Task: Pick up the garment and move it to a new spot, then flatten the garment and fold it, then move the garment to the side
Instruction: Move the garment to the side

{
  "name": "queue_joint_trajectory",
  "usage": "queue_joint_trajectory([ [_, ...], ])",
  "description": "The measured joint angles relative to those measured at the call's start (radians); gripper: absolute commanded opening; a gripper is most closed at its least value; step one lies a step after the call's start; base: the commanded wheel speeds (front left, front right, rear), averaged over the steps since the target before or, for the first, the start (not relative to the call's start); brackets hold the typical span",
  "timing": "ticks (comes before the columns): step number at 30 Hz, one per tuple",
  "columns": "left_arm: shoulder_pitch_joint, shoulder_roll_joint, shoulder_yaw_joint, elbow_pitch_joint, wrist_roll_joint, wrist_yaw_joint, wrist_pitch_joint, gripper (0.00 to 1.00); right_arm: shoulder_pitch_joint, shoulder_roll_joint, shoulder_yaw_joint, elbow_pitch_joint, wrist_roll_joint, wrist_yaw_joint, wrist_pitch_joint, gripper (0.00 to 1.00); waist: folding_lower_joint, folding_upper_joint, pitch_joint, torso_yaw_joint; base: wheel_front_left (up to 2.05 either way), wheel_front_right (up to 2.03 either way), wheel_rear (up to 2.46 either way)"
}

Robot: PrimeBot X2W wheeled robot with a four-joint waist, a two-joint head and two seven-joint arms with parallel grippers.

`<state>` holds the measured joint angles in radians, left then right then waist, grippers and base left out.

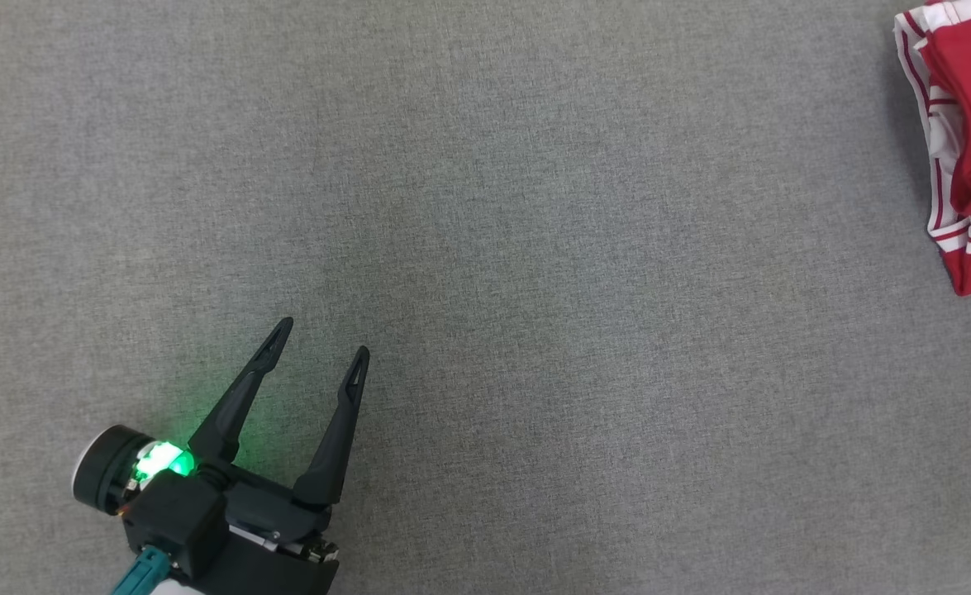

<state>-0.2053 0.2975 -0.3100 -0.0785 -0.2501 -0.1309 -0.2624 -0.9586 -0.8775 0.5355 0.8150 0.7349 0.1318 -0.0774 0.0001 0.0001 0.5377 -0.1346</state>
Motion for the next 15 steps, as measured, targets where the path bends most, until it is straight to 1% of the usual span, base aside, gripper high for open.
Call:
queue_joint_trajectory([
  [1,0.000,0.000,-0.001,0.001,0.000,0.000,0.000,1.00,-0.005,0.008,-0.017,0.026,-0.020,0.000,-0.018,1.00,0.0000,0.0000,-0.002,0.001,0.00,0.00,0.00],
  [7,0.000,-0.011,-0.002,0.006,0.000,0.000,0.000,1.00,-0.049,0.059,-0.100,0.182,-0.193,0.000,-0.106,1.00,0.0000,0.0000,-0.027,0.005,0.00,0.00,0.00],
  [8,0.001,-0.014,-0.001,0.007,0.000,0.000,0.000,1.00,-0.062,0.069,-0.125,0.212,-0.229,0.000,-0.130,1.00,0.0000,0.0000,-0.033,0.006,0.00,0.00,0.00],
  [9,0.004,-0.025,0.003,0.009,0.001,0.000,0.000,1.00,-0.084,0.102,-0.174,0.234,-0.290,0.000,-0.166,1.00,-0.0001,0.0000,-0.048,0.006,0.00,0.00,0.00],
  [12,0.022,-0.046,0.012,0.017,0.002,0.000,0.000,1.00,-0.080,0.198,-0.232,0.196,-0.343,0.000,-0.182,1.00,-0.0002,-0.0002,-0.076,0.008,0.00,0.00,0.00],
  [15,0.044,-0.071,0.017,0.032,0.004,0.000,0.000,1.00,-0.004,0.276,-0.266,0.066,-0.399,0.000,-0.184,1.00,-0.0001,-0.0001,-0.112,0.011,0.00,0.00,0.00],
])
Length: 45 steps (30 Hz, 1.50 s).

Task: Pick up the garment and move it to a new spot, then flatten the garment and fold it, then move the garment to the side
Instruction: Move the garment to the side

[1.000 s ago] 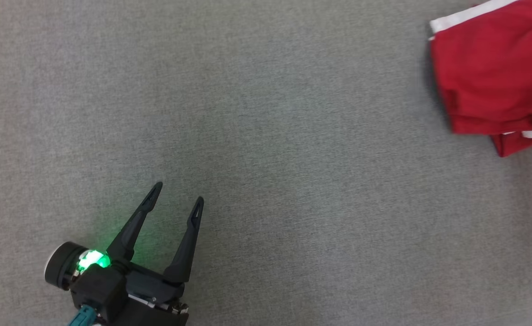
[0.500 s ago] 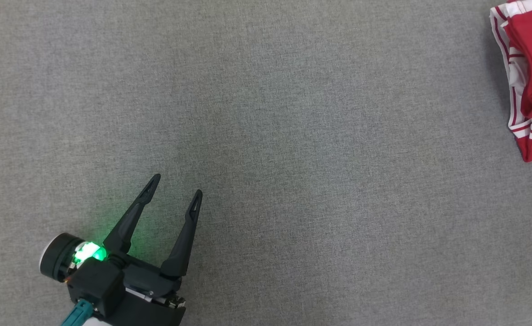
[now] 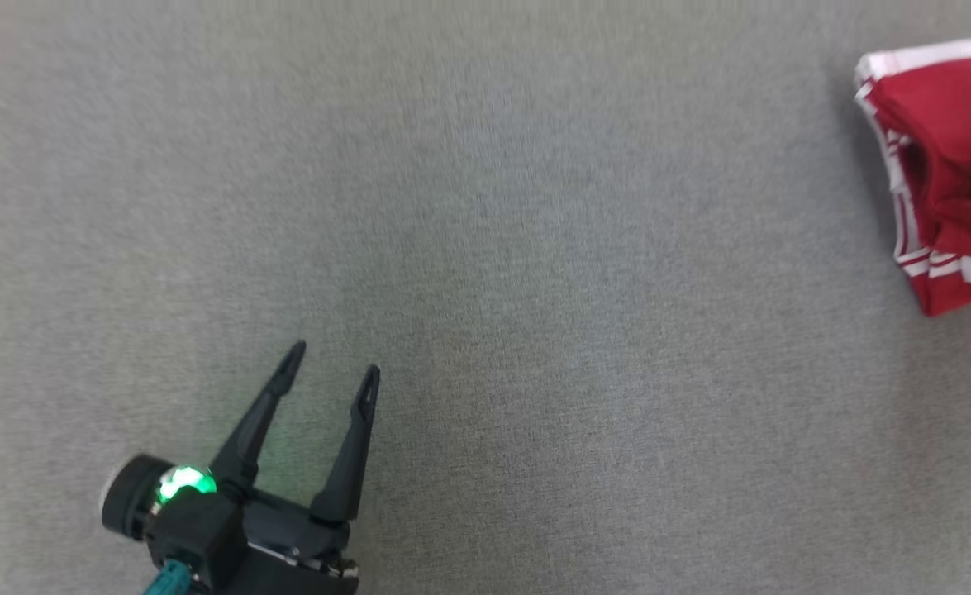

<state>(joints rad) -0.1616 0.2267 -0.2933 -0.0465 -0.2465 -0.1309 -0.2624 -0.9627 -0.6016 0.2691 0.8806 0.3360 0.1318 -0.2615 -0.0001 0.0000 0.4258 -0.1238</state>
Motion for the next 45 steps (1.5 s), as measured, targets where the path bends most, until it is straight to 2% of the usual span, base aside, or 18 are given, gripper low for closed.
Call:
queue_joint_trajectory([
  [4,0.040,-0.040,0.025,0.016,0.003,0.000,0.000,1.00,0.151,0.075,-0.036,-0.141,-0.033,0.000,0.000,1.00,-0.0002,-0.0001,-0.057,0.007,0.00,0.00,0.00],
  [7,0.076,-0.078,0.066,0.045,-0.003,0.018,0.000,1.00,0.239,0.135,-0.049,-0.232,-0.032,0.000,0.000,1.00,-0.0001,-0.0001,-0.102,0.015,0.00,0.00,0.00],
  [8,0.076,-0.078,0.066,0.045,-0.003,0.018,0.000,1.00,0.239,0.135,-0.049,-0.232,-0.032,0.000,0.000,1.00,-0.0001,-0.0001,-0.102,0.015,0.00,0.00,0.00],
  [13,0.122,-0.118,0.118,0.082,-0.022,0.042,0.000,1.00,0.384,0.234,-0.052,-0.355,-0.041,0.000,0.000,1.00,-0.0002,-0.0001,-0.179,0.031,0.00,0.00,0.00],
  [17,0.144,-0.132,0.159,0.110,-0.039,0.060,0.000,1.00,0.481,0.294,-0.070,-0.446,-0.065,0.000,0.000,1.00,-0.0003,-0.0001,-0.237,0.050,0.00,0.00,0.00],
  [23,0.173,-0.148,0.202,0.138,-0.073,0.059,0.000,1.00,0.635,0.365,-0.138,-0.603,-0.140,0.000,0.000,1.00,-0.0002,-0.0001,-0.317,0.080,0.00,0.00,0.00],
  [31,0.223,-0.156,0.209,0.118,-0.033,0.047,0.000,1.00,0.842,0.427,-0.172,-0.772,-0.240,0.000,0.000,1.00,-0.0002,-0.0002,-0.422,0.106,0.00,0.00,0.00],
  [40,0.289,-0.160,0.239,0.054,0.034,0.025,0.000,1.00,0.967,0.482,-0.214,-0.825,-0.250,0.000,0.000,1.00,-0.0001,-0.0001,-0.485,0.113,0.00,0.00,0.00],
  [45,0.323,-0.165,0.271,0.019,0.043,0.016,0.000,1.00,1.003,0.494,-0.190,-0.833,-0.233,0.000,0.000,1.00,0.0000,-0.0001,-0.497,0.098,0.00,0.00,0.00],
])
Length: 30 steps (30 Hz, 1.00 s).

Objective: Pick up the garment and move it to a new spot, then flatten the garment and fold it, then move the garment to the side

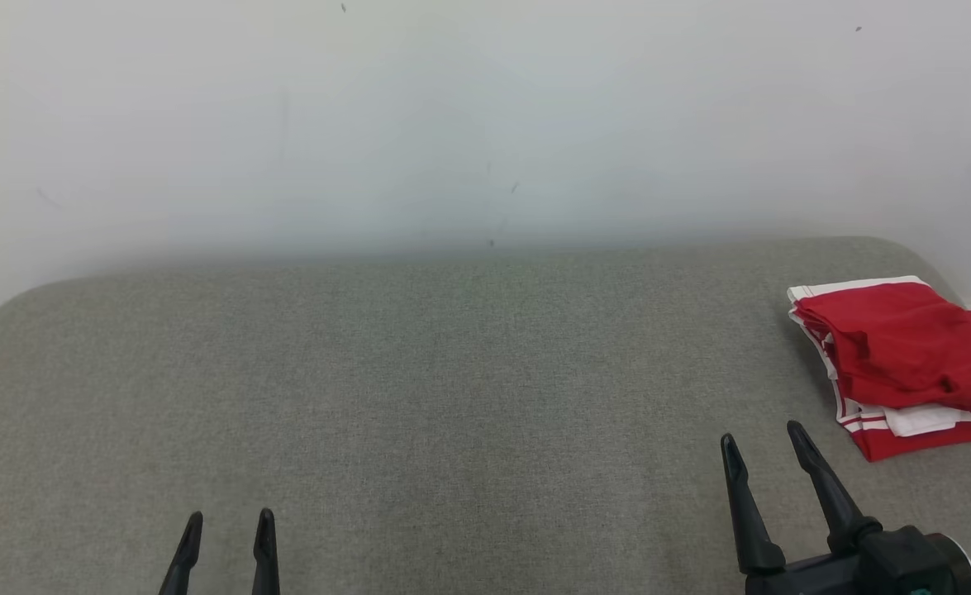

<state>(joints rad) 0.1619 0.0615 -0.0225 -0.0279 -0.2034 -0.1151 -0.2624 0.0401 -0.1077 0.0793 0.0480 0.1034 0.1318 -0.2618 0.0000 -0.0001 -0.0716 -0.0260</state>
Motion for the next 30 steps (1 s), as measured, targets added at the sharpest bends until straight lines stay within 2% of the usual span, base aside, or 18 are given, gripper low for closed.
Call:
queue_joint_trajectory([
  [21,0.023,-0.008,0.012,0.040,0.029,-0.014,0.000,1.00,0.052,0.027,-0.011,-0.001,0.009,0.000,0.000,1.00,0.0000,0.0001,-0.017,-0.005,0.00,0.00,0.00],
  [22,0.023,-0.008,0.011,0.046,0.029,-0.014,0.000,0.00,0.053,0.028,-0.010,0.006,0.009,0.000,0.001,0.00,0.0000,0.0001,-0.018,-0.005,0.00,0.00,0.00],
  [26,0.026,-0.009,0.008,0.084,0.026,-0.014,0.003,0.00,0.074,0.028,-0.006,0.043,0.011,0.000,0.007,0.00,0.0000,0.0001,-0.018,-0.005,0.00,0.00,0.00],
  [30,0.027,-0.009,0.018,0.096,-0.058,-0.014,0.021,0.00,0.072,0.028,-0.003,0.066,0.100,0.000,0.026,0.00,0.0000,0.0002,-0.014,-0.003,0.00,0.00,0.00],
])
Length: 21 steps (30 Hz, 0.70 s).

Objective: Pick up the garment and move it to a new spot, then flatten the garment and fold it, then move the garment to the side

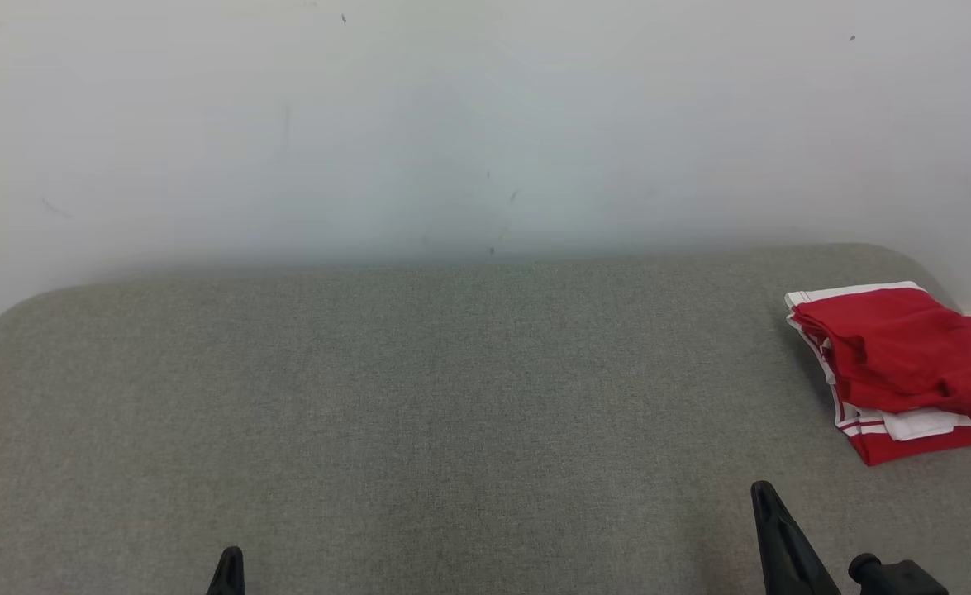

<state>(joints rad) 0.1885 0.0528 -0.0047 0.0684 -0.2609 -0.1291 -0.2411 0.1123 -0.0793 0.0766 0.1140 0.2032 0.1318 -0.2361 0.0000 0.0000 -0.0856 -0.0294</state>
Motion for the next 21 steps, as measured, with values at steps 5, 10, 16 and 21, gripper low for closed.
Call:
queue_joint_trajectory([
  [5,-0.005,0.002,0.016,0.005,-0.102,0.000,0.022,0.00,-0.030,0.001,0.002,0.025,0.104,0.000,0.024,0.00,0.0000,0.0000,0.004,0.001,0.00,0.00,0.00],
  [10,-0.012,0.003,0.031,0.010,-0.192,0.000,0.042,0.00,-0.058,0.002,0.004,0.047,0.199,0.000,0.044,0.00,0.0000,0.0000,0.008,0.002,0.00,0.00,0.00],
  [16,-0.027,0.005,0.048,0.015,-0.300,0.000,0.062,0.00,-0.088,0.004,0.005,0.071,0.308,0.000,0.068,0.00,0.0000,0.0000,0.012,0.004,0.00,0.00,0.00],
  [21,-0.036,0.007,0.063,0.020,-0.377,0.000,0.081,0.00,-0.113,0.006,0.006,0.090,0.390,0.000,0.087,0.00,0.0000,0.0000,0.016,0.005,0.00,0.00,0.00],
])
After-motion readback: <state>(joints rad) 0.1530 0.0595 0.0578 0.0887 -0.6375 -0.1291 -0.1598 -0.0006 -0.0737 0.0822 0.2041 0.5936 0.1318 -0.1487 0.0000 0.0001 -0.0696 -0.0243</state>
